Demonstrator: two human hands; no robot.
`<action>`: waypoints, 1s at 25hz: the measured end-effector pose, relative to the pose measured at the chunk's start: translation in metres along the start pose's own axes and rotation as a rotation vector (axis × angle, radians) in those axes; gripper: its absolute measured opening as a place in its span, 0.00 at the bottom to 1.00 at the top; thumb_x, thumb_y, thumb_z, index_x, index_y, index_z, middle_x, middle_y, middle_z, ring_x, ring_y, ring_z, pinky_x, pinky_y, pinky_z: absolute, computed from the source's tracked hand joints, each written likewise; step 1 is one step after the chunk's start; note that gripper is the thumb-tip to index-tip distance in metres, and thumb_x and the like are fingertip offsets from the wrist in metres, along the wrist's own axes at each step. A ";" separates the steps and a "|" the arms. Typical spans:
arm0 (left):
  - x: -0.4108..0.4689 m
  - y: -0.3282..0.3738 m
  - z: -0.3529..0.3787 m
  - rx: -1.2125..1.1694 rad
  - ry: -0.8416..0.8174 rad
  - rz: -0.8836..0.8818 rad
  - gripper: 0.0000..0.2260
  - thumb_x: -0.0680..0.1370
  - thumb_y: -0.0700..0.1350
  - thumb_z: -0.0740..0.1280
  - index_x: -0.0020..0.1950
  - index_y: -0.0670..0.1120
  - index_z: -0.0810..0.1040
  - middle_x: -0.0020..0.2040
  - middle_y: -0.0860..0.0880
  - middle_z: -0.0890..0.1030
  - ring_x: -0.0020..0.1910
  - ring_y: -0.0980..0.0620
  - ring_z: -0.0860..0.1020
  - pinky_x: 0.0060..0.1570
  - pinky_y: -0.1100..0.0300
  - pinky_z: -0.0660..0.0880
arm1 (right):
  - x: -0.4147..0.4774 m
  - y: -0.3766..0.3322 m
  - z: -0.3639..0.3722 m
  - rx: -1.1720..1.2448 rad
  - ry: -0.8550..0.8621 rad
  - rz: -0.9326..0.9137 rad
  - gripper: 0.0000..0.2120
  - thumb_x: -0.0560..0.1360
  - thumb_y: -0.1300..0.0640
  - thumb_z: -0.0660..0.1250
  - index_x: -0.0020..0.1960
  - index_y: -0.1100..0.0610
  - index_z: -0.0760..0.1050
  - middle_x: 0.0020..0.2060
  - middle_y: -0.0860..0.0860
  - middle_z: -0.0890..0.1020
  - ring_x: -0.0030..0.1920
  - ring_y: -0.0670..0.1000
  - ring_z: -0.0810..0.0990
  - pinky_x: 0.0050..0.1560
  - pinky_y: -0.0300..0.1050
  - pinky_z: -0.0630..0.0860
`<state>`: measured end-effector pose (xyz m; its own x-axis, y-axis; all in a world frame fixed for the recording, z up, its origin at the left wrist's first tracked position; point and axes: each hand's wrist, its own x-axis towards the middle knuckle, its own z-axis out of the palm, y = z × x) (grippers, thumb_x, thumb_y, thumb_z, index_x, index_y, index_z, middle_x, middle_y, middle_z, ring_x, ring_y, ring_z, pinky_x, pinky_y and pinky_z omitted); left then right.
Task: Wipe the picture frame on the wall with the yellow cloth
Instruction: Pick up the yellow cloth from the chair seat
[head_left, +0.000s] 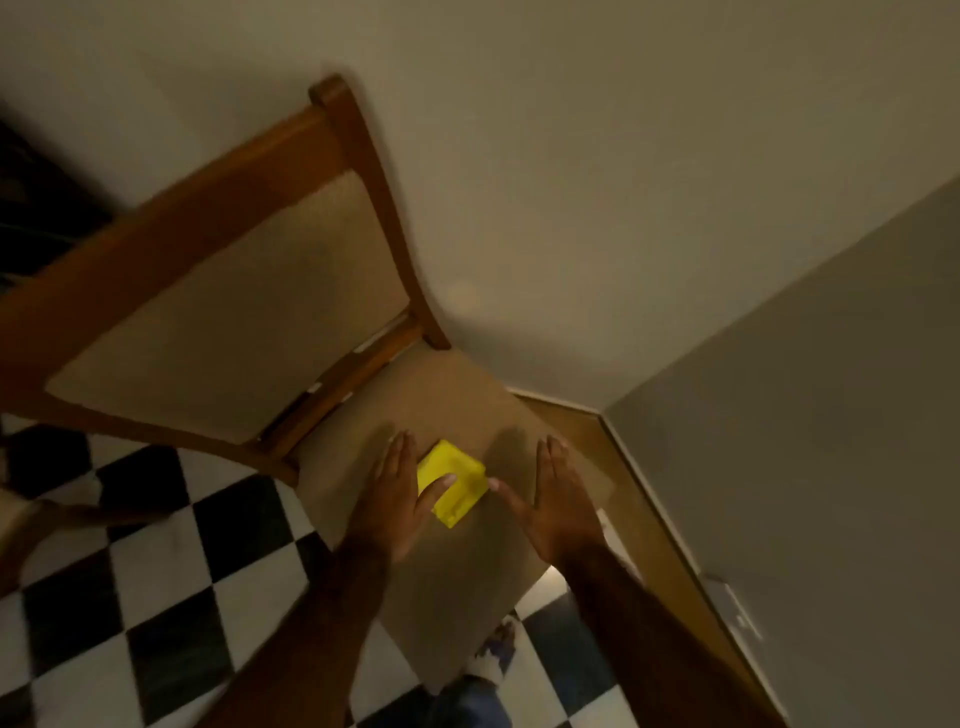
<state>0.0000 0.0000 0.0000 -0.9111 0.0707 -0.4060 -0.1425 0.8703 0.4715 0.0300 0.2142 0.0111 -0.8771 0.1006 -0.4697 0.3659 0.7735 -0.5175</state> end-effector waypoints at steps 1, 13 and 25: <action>0.009 -0.009 0.012 -0.040 -0.026 -0.051 0.48 0.73 0.74 0.54 0.82 0.42 0.55 0.83 0.42 0.57 0.82 0.45 0.56 0.77 0.52 0.56 | 0.012 0.004 0.016 0.050 -0.028 0.014 0.51 0.75 0.27 0.60 0.84 0.59 0.49 0.84 0.57 0.53 0.84 0.55 0.50 0.81 0.48 0.49; 0.064 -0.059 0.095 -0.168 0.005 -0.239 0.25 0.81 0.50 0.66 0.74 0.37 0.70 0.71 0.36 0.74 0.70 0.38 0.72 0.69 0.47 0.68 | 0.096 0.013 0.126 0.257 -0.117 0.129 0.26 0.76 0.52 0.73 0.71 0.60 0.75 0.66 0.59 0.80 0.66 0.60 0.77 0.65 0.49 0.72; 0.045 0.101 -0.025 -0.887 -0.145 -0.085 0.05 0.75 0.40 0.73 0.50 0.44 0.82 0.44 0.42 0.83 0.45 0.46 0.80 0.51 0.45 0.78 | 0.028 -0.021 -0.091 0.989 0.053 0.322 0.11 0.75 0.66 0.74 0.54 0.62 0.76 0.52 0.64 0.83 0.51 0.63 0.83 0.51 0.57 0.83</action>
<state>-0.0650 0.0790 0.0497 -0.8346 0.1368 -0.5336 -0.5080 0.1836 0.8416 -0.0301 0.2574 0.0738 -0.6964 0.2570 -0.6701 0.6561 -0.1503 -0.7395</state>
